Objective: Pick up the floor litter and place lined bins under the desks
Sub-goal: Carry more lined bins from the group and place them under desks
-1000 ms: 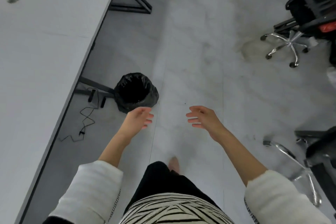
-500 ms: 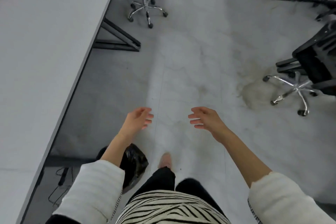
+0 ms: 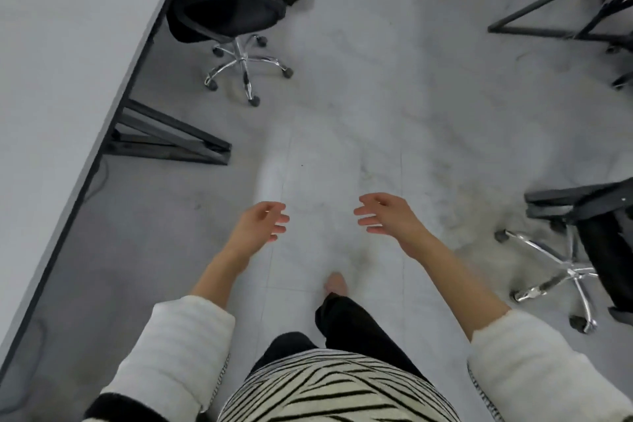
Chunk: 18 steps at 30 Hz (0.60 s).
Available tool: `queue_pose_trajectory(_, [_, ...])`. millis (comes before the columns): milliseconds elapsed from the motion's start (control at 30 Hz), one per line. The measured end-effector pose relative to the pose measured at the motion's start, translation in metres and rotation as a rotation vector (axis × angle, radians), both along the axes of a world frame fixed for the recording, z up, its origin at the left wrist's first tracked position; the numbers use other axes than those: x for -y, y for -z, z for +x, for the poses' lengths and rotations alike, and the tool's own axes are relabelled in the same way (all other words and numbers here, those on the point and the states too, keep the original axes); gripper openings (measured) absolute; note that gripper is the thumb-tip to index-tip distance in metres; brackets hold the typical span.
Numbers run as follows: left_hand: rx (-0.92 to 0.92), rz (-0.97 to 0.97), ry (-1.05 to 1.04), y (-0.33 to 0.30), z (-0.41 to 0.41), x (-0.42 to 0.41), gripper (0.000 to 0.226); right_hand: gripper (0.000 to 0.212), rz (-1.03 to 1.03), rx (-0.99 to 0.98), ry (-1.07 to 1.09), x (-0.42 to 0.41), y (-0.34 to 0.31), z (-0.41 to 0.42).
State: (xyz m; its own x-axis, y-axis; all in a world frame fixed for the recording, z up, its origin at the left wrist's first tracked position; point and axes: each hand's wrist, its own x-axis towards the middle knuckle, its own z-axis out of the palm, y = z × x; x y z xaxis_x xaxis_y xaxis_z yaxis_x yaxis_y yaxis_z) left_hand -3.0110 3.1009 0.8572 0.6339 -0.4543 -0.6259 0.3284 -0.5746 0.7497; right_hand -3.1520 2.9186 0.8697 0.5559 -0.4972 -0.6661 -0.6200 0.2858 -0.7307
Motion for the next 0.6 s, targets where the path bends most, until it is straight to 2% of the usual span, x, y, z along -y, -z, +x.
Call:
queue_pose_trajectory(133, [-0.012, -0.002, -0.021, -0.015, 0.080, 0.113, 0.017, 0.021, 0.004, -0.018, -0.046, 0.121, -0.009, 0.095])
queue_pose_trajectory(200, [-0.010, -0.005, -0.028, -0.018, 0.101, 0.136, 0.016, 0.021, 0.012, -0.023, -0.066, 0.146, -0.009, 0.118])
queue_pose_trajectory(433, [-0.019, -0.005, -0.035, 0.008, 0.287, 0.343, 0.019, 0.026, -0.002, -0.015, -0.068, 0.348, 0.001, 0.304])
queue_pose_trajectory(600, [-0.010, -0.081, 0.030, -0.006, 0.427, 0.516, 0.014, 0.024, -0.080, -0.016, -0.009, 0.507, -0.023, 0.431])
